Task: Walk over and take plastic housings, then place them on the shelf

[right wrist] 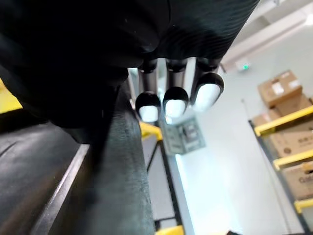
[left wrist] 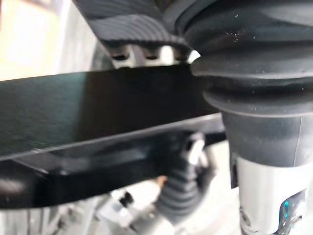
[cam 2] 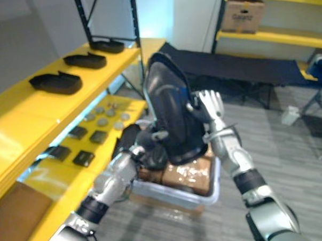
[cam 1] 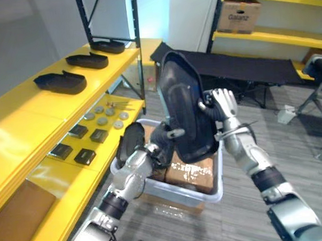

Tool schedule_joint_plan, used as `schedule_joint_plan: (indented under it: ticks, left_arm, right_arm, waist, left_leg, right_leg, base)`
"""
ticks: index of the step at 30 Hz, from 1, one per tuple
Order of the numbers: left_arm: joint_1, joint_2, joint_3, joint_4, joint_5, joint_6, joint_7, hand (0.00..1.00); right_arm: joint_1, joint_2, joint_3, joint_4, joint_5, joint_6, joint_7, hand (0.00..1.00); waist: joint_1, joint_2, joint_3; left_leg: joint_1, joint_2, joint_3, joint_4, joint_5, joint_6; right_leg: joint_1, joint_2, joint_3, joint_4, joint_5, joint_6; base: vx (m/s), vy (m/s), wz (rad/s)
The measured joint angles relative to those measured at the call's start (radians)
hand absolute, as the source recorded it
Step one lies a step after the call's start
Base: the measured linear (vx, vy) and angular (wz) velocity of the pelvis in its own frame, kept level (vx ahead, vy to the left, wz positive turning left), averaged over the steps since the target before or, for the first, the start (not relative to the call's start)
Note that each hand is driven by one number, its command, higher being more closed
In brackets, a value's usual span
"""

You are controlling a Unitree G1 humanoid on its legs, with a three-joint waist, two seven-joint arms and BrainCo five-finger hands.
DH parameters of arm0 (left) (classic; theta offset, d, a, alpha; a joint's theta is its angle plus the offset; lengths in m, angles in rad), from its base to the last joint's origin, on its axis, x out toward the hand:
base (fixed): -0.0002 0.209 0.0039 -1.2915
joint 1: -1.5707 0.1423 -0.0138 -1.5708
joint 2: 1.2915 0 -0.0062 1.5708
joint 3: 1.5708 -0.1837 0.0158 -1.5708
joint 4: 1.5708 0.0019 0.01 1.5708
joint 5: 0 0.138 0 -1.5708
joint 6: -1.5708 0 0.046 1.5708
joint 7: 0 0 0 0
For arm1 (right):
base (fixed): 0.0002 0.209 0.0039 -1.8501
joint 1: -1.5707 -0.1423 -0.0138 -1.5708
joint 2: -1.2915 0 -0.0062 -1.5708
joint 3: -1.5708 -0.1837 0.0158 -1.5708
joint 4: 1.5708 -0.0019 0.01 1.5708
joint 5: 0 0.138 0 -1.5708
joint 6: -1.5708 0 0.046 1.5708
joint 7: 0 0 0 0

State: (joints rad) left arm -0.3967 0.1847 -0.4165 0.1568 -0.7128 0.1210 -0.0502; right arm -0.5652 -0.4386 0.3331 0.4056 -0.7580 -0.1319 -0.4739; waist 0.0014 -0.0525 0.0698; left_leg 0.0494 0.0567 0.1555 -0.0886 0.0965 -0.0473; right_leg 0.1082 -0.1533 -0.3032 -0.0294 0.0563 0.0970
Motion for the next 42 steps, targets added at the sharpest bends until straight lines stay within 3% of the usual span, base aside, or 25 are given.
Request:
schedule_joint_plan:
  ticks: [6,7,14,19,27,42]
  left_arm:
    - [0.012,0.004,-0.002,0.000,0.175,0.000,0.040,0.00]
    - [0.012,0.004,-0.002,0.000,0.185,0.000,0.045,1.00]
    - [0.012,0.004,-0.002,0.003,0.256,0.000,0.107,1.00]
    - [0.014,0.002,-0.003,0.028,0.257,-0.020,0.227,1.00]
    - [0.081,-0.040,0.002,0.033,0.261,-0.119,0.360,1.00]
    - [0.150,-0.042,0.002,0.017,0.282,-0.134,0.333,1.00]
  right_arm:
    - [0.000,0.015,0.028,0.004,0.020,-0.003,0.000,1.00]
    - [0.000,0.016,0.028,0.004,0.020,-0.003,0.000,1.00]
    - [0.000,0.021,0.036,0.004,0.045,-0.004,-0.006,1.00]
    - [0.034,0.069,0.027,0.003,0.132,-0.004,-0.040,1.00]
    - [0.201,0.196,0.000,-0.021,0.199,-0.004,-0.117,1.00]
    - [0.294,0.208,0.034,-0.086,0.210,-0.004,-0.160,1.00]
  waist:
    - [0.012,-0.008,-0.010]
    - [0.013,-0.008,-0.010]
    - [0.015,-0.008,-0.010]
    - [0.014,-0.008,-0.010]
    - [0.012,-0.008,-0.010]
    - [0.010,-0.009,-0.010]
  left_leg:
    - [-0.002,-0.001,-0.006,0.000,0.000,0.000]
    - [-0.002,-0.002,-0.007,0.000,0.000,0.000]
    - [-0.002,-0.003,-0.013,0.000,0.001,0.001]
    - [-0.002,-0.002,-0.011,0.000,0.001,0.001]
    - [-0.004,-0.002,-0.001,0.000,0.000,0.001]
    - [-0.004,0.001,0.015,0.000,-0.003,0.000]
  right_leg:
    - [0.002,-0.001,-0.006,0.000,0.001,0.001]
    - [0.002,-0.001,-0.006,0.000,0.001,0.001]
    - [0.007,-0.001,-0.019,0.000,0.001,0.002]
    - [0.007,-0.001,-0.016,0.000,0.001,0.002]
    - [-0.003,-0.001,0.001,0.000,0.001,0.001]
    - [-0.011,-0.001,0.009,-0.002,0.000,0.001]
  base:
    - [0.00,0.000,0.02]
    - [-0.01,0.004,0.04]
    - [0.00,0.002,0.02]
    - [0.00,0.000,0.00]
    - [0.00,0.000,-0.04]
    - [0.00,0.001,-0.02]
